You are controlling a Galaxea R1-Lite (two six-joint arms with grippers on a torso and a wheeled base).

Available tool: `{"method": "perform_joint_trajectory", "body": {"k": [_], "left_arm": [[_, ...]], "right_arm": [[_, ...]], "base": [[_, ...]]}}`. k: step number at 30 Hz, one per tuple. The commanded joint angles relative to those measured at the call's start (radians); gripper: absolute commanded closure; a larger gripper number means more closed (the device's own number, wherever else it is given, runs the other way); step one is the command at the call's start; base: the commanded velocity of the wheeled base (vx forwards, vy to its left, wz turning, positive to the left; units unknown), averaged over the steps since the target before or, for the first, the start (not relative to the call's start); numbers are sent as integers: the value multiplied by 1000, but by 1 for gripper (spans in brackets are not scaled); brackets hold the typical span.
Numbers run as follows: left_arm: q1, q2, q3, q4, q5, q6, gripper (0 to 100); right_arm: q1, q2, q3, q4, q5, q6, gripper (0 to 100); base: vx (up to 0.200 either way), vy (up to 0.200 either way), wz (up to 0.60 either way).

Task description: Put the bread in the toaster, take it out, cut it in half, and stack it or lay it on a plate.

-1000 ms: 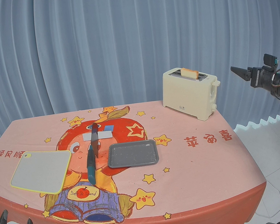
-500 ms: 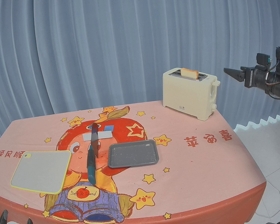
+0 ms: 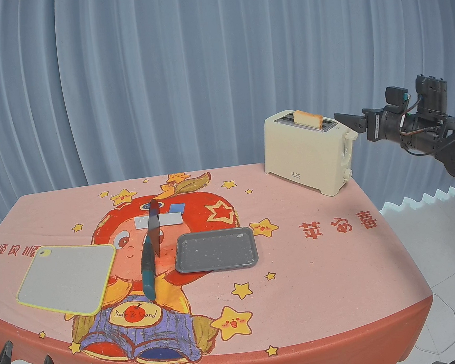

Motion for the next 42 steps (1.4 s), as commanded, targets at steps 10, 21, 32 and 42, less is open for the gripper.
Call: {"method": "perform_joint_trajectory", "body": {"k": [10, 21, 32, 42], "left_arm": [[0, -16, 18, 1, 0, -1, 0], [0, -16, 18, -1, 0, -1, 0], [0, -16, 18, -1, 0, 1, 0], [0, -16, 18, 1, 0, 1, 0]], "right_arm": [[4, 278, -282, 21, -5, -28, 0], [7, 424, -500, 90, -7, -42, 0], [10, 508, -665, 167, -7, -41, 0], [21, 548, -724, 174, -10, -42, 0]], "base": [[0, 0, 0], [0, 0, 0], [0, 0, 0], [0, 0, 0]]}}
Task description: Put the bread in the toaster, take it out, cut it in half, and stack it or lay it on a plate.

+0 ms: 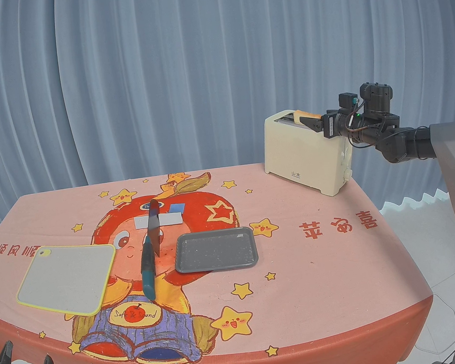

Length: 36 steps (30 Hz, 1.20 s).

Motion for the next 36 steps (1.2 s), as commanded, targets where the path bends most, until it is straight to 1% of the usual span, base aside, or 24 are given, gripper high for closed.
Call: {"method": "perform_joint_trajectory", "body": {"k": [1, 7, 8, 14, 17, 24, 32, 34, 36], "left_arm": [[0, -16, 18, -1, 0, -1, 0], [0, -16, 18, -1, 0, 1, 0], [0, -16, 18, -1, 0, 1, 0], [0, -16, 18, -1, 0, -1, 0], [0, -16, 18, 1, 0, -1, 0], [0, -16, 18, 1, 0, -1, 0], [0, -16, 18, -1, 0, -1, 0], [0, -16, 18, -1, 0, 1, 0], [0, -16, 18, 1, 0, -1, 0]], "right_arm": [[3, 15, -7, 0, 0, -1, 0], [5, 26, -8, -2, 0, -1, 0], [5, 31, -10, -2, 0, -1, 100], [8, 34, -10, -3, -8, -5, 100], [8, 37, -10, -5, -23, -8, 100], [11, 38, -2, -17, -26, -21, 100], [17, 14, -33, -17, -29, -19, 100], [17, -2, -44, -19, -32, -19, 100], [17, -22, -44, -17, -45, -19, 100]], "base": [[0, 0, 0], [0, 0, 0], [0, 0, 0], [0, 0, 0], [0, 0, 0], [0, 0, 0], [0, 0, 0], [0, 0, 0], [0, 0, 0]]}}
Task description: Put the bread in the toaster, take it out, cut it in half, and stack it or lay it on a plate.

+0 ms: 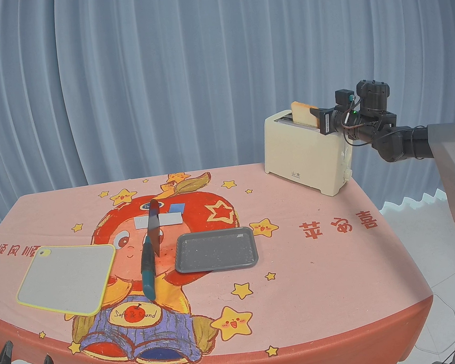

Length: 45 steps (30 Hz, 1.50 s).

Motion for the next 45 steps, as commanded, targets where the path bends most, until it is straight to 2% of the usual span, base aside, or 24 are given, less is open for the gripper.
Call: {"method": "perform_joint_trajectory", "body": {"k": [1, 10, 14, 17, 25, 29, 30, 31, 33, 36, 40, 45], "left_arm": [[0, -16, 18, 1, 0, 1, 0], [0, -16, 18, 1, 0, -1, 0], [0, -16, 18, -1, 0, -1, 0], [0, -16, 18, -1, 0, -1, 0], [0, -16, 18, -1, 0, -1, 0], [0, -16, 18, 1, 0, -1, 0], [0, -16, 18, 1, 0, -1, 0], [0, -16, 18, 1, 0, -1, 0], [0, -16, 18, -1, 0, 1, 0], [0, -16, 18, 1, 0, -1, 0], [0, -16, 18, -1, 0, -1, 0], [0, -16, 18, 1, 0, -1, 0]], "right_arm": [[1, -47, -7, -2, -12, 1, 100], [8, -152, 18, -29, -34, 12, 100], [11, -211, 58, -32, -35, 21, 100], [27, -290, 124, -32, -35, 23, 100], [57, -501, 425, -48, -38, 23, 100], [74, -587, 615, -164, -50, 29, 100], [74, -587, 615, -164, -50, 29, 100], [79, -624, 695, -214, -64, 37, 100], [99, -681, 777, -232, -78, 47, 100], [119, -757, 883, -232, -83, 84, 100], [154, -846, 1063, -235, -80, 165, 100], [194, -923, 1195, -309, -80, 219, 100]], "base": [[0, 0, 0], [0, 0, 0], [0, 0, 0], [0, 0, 0], [0, 0, 0], [0, 0, 0], [0, 0, 0], [0, 0, 0], [0, 0, 0], [0, 0, 0], [0, 0, 0], [0, 0, 0]]}}
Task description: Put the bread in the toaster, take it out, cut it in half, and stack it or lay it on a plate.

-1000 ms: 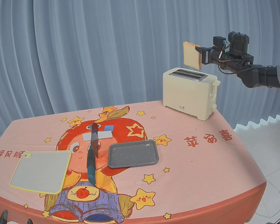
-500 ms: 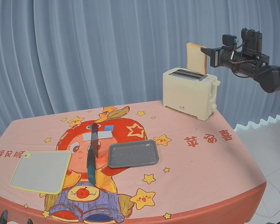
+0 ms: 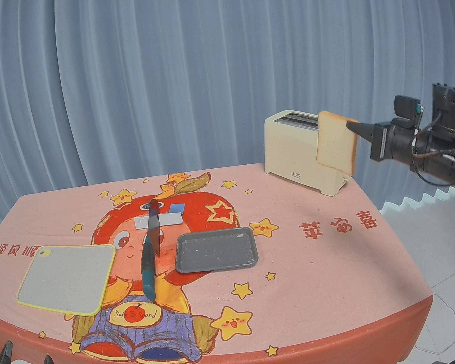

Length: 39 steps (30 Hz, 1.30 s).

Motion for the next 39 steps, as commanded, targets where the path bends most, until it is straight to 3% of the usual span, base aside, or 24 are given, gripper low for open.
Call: {"method": "perform_joint_trajectory", "body": {"k": [1, 6, 12, 20, 23, 27, 33, 39], "left_arm": [[0, -16, 18, -1, 1, -1, 0], [0, -16, 18, 1, 1, -1, 0], [0, -16, 16, 1, 1, -1, 0], [0, -16, 18, -1, 1, 1, 0], [0, -16, 18, 1, 1, -1, 0], [0, -16, 18, -1, 4, -2, 0], [0, -16, 18, 1, 2, 2, 0], [0, -16, 18, -1, 2, -1, 0]], "right_arm": [[72, -189, 203, -98, -3, 65, 100], [115, -305, 359, -239, -5, 69, 100], [112, -414, 491, -276, -3, 95, 100], [109, -423, 504, -264, -9, 80, 100], [115, -427, 513, -270, -32, 45, 100], [135, -428, 534, -259, -57, 42, 100], [135, -420, 573, -261, -141, 34, 100], [128, -423, 596, -262, -143, -24, 100]], "base": [[0, 0, 0], [0, 0, 0], [0, 0, 0], [0, 0, 0], [0, 0, 0], [0, 0, 0], [0, 0, 0], [0, 0, 0]]}}
